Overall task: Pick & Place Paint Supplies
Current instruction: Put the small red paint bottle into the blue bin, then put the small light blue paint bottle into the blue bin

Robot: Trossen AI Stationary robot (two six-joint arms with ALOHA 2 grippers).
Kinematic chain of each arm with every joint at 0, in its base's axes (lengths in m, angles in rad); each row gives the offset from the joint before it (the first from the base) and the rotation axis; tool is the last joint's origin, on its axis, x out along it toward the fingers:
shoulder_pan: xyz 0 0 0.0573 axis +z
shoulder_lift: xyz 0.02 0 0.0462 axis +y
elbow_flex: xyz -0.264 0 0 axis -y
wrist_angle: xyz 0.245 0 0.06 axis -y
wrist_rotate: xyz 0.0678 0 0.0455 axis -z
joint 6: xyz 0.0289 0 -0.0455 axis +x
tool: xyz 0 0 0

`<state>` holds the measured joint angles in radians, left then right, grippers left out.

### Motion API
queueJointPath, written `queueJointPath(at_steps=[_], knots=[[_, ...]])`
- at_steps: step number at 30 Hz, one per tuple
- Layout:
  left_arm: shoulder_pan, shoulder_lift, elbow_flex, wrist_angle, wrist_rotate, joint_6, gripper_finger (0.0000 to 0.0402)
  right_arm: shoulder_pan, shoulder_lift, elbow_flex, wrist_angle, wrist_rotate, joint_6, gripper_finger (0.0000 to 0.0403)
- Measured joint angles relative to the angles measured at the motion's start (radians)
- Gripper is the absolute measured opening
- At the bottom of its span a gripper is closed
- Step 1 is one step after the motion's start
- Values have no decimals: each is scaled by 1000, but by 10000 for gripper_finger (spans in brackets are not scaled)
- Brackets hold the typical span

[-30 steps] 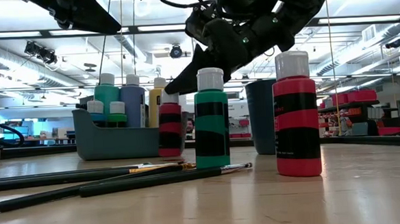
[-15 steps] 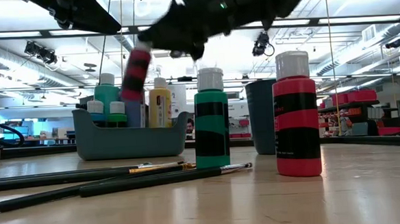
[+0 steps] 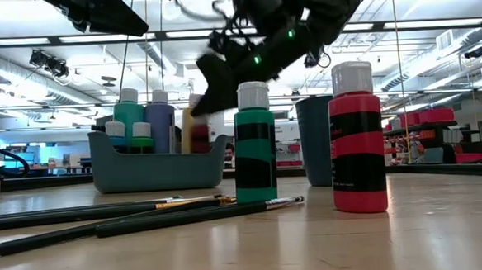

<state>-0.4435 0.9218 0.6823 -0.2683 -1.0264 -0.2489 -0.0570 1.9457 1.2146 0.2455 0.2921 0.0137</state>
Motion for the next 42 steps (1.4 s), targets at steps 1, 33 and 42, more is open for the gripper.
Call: queueJointPath(at_steps=[1,33,42], knots=[[0,0,0,0,0,0,170,-10,1,-1,-25,-4,20,119],[0,0,0,-2,0,3,171,-47,-92,-2,-146,-107,-22,199],[0,0,0,-1,-1,24,171,31,-276,-1,-395,-244,-3,177]])
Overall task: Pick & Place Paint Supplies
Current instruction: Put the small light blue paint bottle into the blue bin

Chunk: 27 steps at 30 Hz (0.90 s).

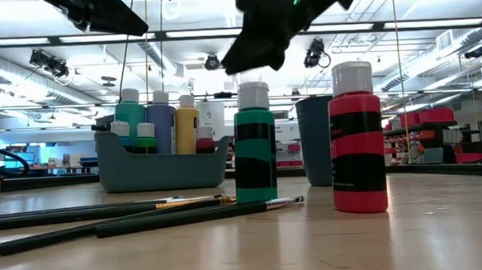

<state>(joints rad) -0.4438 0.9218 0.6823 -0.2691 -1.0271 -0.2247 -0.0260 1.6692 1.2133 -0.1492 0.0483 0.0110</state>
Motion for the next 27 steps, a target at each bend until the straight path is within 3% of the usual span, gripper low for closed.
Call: queueJointPath(at_steps=[12,27], knots=[[0,0,0,1,20,-2,171,119,55,0,-66,-40,-72,173],[0,0,0,42,23,28,171,128,134,0,-109,18,-45,173]])
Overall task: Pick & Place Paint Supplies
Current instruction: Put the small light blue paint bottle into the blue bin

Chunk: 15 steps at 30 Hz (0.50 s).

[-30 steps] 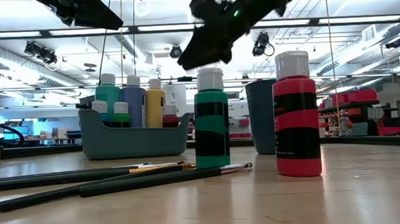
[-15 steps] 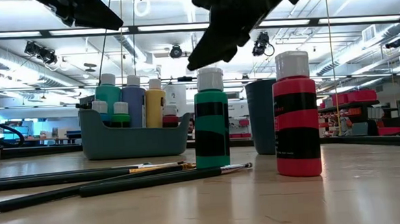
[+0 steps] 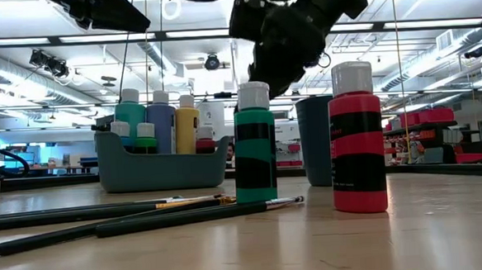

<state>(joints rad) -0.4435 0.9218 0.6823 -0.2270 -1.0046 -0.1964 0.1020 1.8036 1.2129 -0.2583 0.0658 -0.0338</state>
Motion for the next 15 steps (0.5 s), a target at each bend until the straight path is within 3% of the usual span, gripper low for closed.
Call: queueJointPath(at_steps=[15], knots=[[0,0,0,2,0,2,171,0,9,0,-58,6,24,168]])
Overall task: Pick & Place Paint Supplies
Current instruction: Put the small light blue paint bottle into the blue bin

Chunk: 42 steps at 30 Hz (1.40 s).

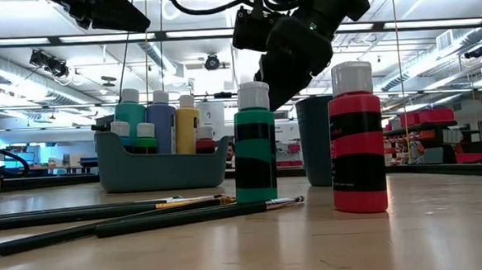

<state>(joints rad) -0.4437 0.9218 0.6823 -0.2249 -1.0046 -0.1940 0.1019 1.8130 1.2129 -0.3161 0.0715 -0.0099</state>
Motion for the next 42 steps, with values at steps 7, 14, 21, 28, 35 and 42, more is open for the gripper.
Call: queueJointPath(at_steps=[7,14,21,28,35,42], knots=[[0,0,0,0,0,0,171,0,0,0,49,0,-3,115],[0,0,0,0,0,0,171,0,0,0,492,57,-47,115],[0,0,0,1,0,0,171,-20,0,1,678,218,-48,125],[0,0,0,26,-1,27,171,-95,5,0,476,256,82,121],[0,0,0,93,3,83,171,-120,142,-1,550,197,88,121],[0,0,-1,97,4,96,171,-144,207,5,570,230,73,122]])
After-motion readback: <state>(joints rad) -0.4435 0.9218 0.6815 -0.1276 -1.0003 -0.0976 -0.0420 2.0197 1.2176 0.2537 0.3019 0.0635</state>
